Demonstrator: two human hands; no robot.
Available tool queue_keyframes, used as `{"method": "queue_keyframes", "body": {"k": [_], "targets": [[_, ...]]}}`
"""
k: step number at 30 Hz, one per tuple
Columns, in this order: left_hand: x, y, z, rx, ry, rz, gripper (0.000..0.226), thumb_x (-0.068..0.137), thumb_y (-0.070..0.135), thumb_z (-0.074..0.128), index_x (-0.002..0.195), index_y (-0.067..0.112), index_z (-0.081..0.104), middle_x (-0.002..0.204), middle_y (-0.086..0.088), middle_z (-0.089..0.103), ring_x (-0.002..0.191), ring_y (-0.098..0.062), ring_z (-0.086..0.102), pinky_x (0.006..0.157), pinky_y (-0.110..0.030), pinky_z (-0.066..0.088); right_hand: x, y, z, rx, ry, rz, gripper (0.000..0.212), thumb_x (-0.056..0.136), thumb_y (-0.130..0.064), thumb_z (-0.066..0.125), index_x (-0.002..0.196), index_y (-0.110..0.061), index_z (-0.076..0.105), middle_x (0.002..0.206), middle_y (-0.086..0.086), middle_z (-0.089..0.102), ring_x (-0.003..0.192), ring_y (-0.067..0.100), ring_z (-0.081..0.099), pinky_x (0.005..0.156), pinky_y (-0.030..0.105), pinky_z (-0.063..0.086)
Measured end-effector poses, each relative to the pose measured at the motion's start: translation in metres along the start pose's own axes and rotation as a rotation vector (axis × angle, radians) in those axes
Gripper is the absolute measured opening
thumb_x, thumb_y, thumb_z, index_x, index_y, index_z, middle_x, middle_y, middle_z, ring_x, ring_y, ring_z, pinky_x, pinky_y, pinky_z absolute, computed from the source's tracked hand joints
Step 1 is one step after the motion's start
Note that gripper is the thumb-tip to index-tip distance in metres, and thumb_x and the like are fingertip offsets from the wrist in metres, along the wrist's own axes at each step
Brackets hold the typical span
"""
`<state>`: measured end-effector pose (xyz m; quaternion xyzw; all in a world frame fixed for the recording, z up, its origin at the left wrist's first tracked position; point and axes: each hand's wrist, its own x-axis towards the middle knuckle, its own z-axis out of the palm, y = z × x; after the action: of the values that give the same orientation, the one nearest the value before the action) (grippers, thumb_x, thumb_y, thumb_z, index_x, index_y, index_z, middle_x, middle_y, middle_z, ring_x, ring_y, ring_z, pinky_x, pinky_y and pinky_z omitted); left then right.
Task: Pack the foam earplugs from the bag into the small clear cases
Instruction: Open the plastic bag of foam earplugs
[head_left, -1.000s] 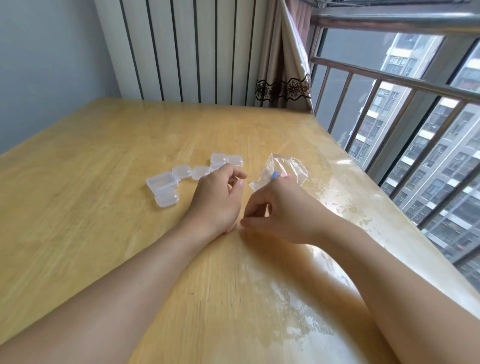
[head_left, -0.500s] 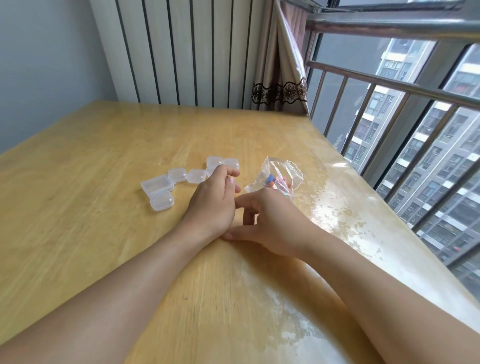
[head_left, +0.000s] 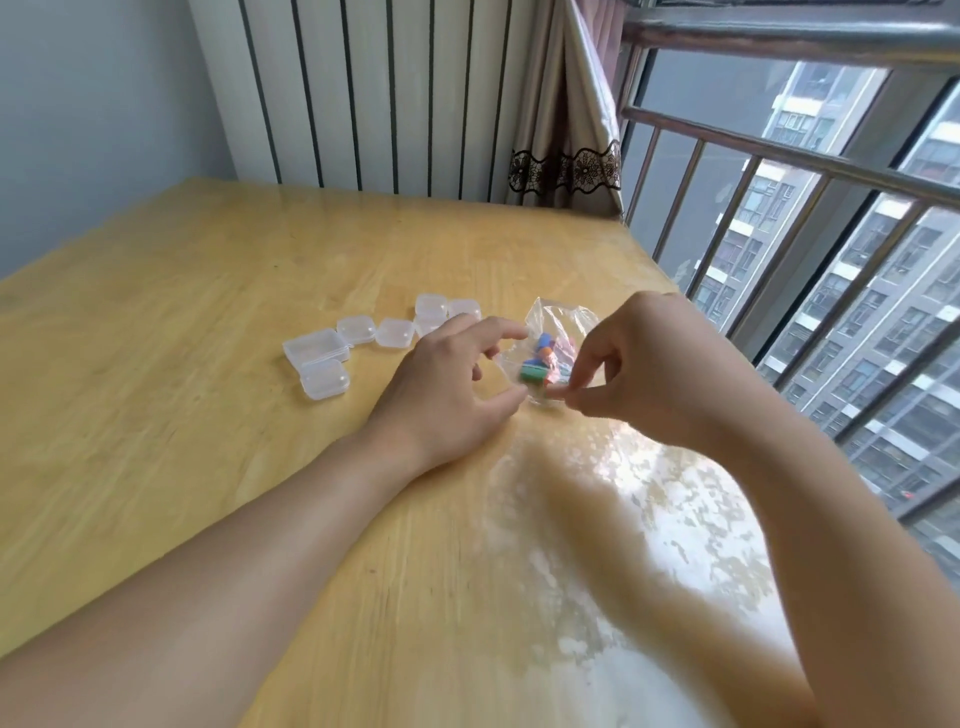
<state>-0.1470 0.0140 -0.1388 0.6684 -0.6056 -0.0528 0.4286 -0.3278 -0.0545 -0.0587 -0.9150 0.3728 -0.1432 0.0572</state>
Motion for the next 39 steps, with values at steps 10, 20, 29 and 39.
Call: {"method": "queue_keyframes", "body": {"k": [10, 20, 29, 39], "targets": [[0.003, 0.0, 0.006, -0.001, 0.08, 0.029, 0.006, 0.085, 0.019, 0.074, 0.079, 0.021, 0.076, 0.072, 0.009, 0.073, 0.071, -0.009, 0.068, 0.069, -0.031, 0.055, 0.009, -0.008, 0.038, -0.076, 0.109, 0.095, 0.019, 0.076, -0.043, 0.082, 0.074, -0.026, 0.074, 0.068, -0.001, 0.064, 0.062, 0.02, 0.06, 0.049, 0.026, 0.034], [0.004, -0.003, 0.002, -0.035, 0.047, -0.077, 0.015, 0.083, 0.006, 0.064, 0.079, 0.02, 0.07, 0.073, 0.011, 0.07, 0.073, -0.01, 0.068, 0.073, -0.035, 0.057, 0.042, 0.053, 0.045, 0.623, 0.149, 0.364, 0.04, 0.1, -0.04, 0.056, 0.128, -0.012, 0.066, 0.123, 0.003, 0.069, 0.107, 0.018, 0.064, 0.098, 0.04, 0.052], [0.003, -0.005, 0.003, -0.014, -0.045, -0.126, 0.012, 0.087, 0.021, 0.073, 0.097, 0.022, 0.067, 0.088, 0.011, 0.067, 0.083, -0.007, 0.063, 0.075, -0.021, 0.049, 0.066, 0.053, 0.065, 0.917, 0.374, 0.476, 0.013, 0.092, -0.024, 0.071, 0.085, -0.014, 0.076, 0.075, 0.0, 0.07, 0.071, 0.015, 0.066, 0.063, 0.026, 0.05], [0.003, -0.006, 0.004, -0.013, -0.019, -0.112, 0.007, 0.089, 0.014, 0.069, 0.092, 0.02, 0.069, 0.08, 0.008, 0.066, 0.075, -0.009, 0.061, 0.07, -0.02, 0.05, 0.037, 0.03, 0.038, 0.437, 0.505, 0.143, 0.026, 0.088, -0.04, 0.072, 0.092, -0.014, 0.068, 0.085, -0.003, 0.063, 0.078, 0.01, 0.059, 0.069, 0.026, 0.048]]}}
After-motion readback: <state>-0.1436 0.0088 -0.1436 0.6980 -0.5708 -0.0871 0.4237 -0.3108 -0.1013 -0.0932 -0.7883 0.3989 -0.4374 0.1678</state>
